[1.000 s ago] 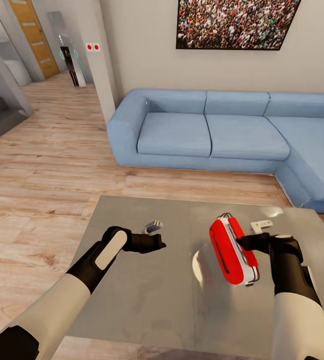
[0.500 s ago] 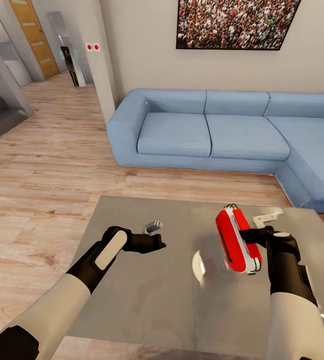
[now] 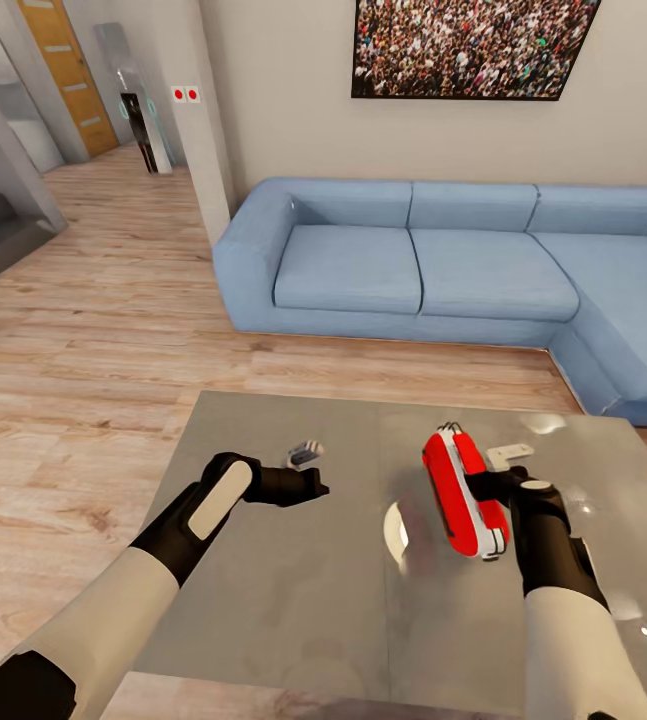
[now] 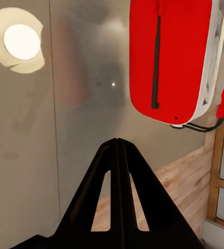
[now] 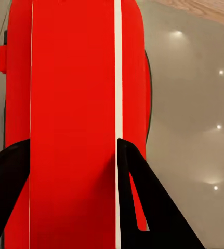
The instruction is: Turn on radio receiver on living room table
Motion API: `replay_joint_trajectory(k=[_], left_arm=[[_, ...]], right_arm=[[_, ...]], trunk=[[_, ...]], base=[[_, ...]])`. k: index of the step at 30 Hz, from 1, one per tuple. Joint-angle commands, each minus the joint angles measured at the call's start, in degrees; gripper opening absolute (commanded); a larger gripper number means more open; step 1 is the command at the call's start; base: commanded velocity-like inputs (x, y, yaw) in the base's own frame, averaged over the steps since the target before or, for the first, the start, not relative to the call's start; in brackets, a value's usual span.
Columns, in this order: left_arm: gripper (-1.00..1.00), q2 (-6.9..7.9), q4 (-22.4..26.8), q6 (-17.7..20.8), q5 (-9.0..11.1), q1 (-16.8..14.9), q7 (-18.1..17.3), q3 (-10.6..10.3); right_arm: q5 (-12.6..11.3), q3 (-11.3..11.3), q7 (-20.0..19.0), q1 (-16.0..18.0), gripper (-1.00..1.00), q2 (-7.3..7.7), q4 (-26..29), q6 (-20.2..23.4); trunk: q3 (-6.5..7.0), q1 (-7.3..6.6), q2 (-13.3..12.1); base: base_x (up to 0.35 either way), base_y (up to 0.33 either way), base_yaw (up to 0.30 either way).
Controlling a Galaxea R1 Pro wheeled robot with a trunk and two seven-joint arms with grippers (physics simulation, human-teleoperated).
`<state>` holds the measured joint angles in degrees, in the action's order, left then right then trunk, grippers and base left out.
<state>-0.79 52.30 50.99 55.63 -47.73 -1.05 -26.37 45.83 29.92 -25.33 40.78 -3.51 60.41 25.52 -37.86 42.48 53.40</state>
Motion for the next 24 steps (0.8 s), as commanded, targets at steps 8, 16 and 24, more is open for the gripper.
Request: replay_joint_trajectory(k=[8,16,24], left_arm=[[-1.0,0.15,0.0,0.0,0.0,0.0,0.0,0.0],[-1.0,0.17,0.0,0.0,0.0,0.0,0.0,0.0],[-1.0,0.17,-0.3,0.0,0.0,0.0,-0.1,0.0]], right_arm=[[-0.3,0.0,1.0,0.0,-1.0,0.0,-1.3,-0.8],[-2.9,0.0,4.7,0.0,-1.0,-0.01,-5.1,-1.8],[-4.4,0.0,6.7,0.0,-1.0,0.0,-7.5,-4.0]], trunk=[[0.01,0.0,0.0],[0.01,0.0,0.0],[0.01,0.0,0.0]], base=[[0.0,0.0,0.0],[0.0,0.0,0.0],[0.0,0.0,0.0]])
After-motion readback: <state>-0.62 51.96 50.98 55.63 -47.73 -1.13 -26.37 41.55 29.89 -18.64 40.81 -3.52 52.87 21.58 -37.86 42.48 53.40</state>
